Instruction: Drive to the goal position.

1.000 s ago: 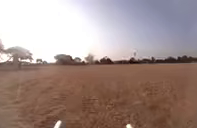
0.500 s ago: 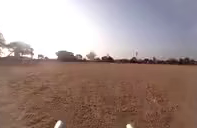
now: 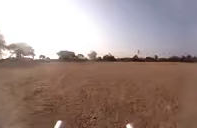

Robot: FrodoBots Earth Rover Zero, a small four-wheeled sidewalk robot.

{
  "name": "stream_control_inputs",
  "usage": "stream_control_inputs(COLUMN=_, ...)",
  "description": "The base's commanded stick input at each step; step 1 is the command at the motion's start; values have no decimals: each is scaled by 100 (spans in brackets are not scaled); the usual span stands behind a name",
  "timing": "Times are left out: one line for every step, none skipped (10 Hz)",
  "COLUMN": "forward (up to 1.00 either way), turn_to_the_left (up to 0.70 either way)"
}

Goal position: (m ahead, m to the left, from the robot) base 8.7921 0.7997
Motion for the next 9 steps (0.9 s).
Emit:
stream_control_inputs(forward=70, turn_to_the_left=0)
stream_control_inputs(forward=70, turn_to_the_left=0)
stream_control_inputs(forward=70, turn_to_the_left=0)
stream_control_inputs(forward=70, turn_to_the_left=0)
stream_control_inputs(forward=70, turn_to_the_left=0)
stream_control_inputs(forward=70, turn_to_the_left=0)
stream_control_inputs(forward=70, turn_to_the_left=0)
stream_control_inputs(forward=70, turn_to_the_left=0)
stream_control_inputs(forward=70, turn_to_the_left=0)
